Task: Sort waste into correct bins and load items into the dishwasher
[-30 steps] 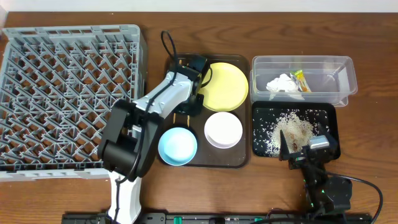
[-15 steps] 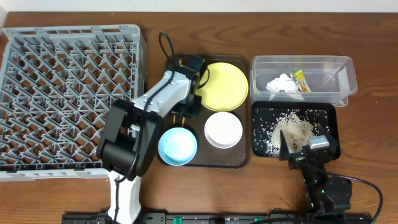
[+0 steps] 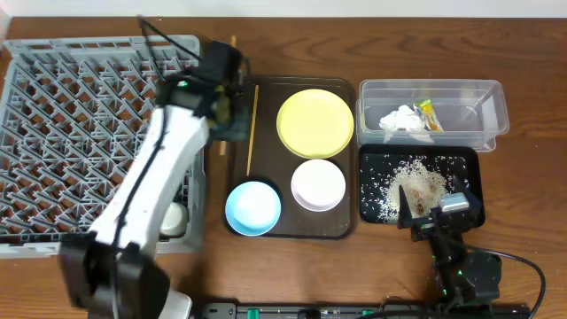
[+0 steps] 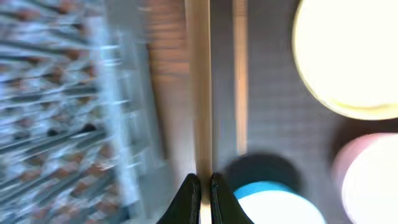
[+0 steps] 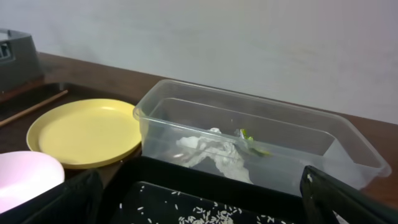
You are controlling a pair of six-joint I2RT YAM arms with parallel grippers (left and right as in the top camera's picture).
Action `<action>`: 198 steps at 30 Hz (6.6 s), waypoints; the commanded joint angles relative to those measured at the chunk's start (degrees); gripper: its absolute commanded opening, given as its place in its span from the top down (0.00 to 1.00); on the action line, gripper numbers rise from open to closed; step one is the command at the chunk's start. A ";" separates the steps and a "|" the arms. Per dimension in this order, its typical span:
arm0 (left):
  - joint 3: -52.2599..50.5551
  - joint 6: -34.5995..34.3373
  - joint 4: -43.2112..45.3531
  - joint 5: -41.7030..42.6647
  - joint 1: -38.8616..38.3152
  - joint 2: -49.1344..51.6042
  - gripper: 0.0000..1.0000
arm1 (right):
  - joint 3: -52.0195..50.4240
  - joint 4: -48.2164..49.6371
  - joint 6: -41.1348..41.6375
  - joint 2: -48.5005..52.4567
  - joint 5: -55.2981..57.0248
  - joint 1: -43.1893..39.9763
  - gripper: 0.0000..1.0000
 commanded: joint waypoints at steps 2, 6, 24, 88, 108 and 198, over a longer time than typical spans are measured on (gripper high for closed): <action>-1.79 2.89 -0.42 -10.38 3.72 1.09 0.94 | -0.07 -0.24 0.61 -0.37 -0.09 -0.13 0.01; -5.29 2.84 1.68 -10.80 6.56 2.47 0.94 | -0.07 -0.24 0.61 -0.37 -0.09 -0.13 0.01; -2.43 2.64 1.55 1.57 9.64 1.25 0.46 | -0.07 -0.24 0.61 -0.37 -0.09 -0.13 0.01; -1.22 3.74 -0.55 -4.63 12.68 6.97 0.62 | -0.07 -0.24 0.61 -0.37 -0.09 -0.13 0.01; -2.16 -6.56 -9.49 14.60 -7.13 -3.98 0.50 | -0.07 -0.24 0.61 -0.37 -0.09 -0.13 0.01; -15.21 26.80 57.13 -65.35 6.95 12.00 0.94 | -0.07 -0.24 0.63 -0.37 -0.09 -0.13 0.01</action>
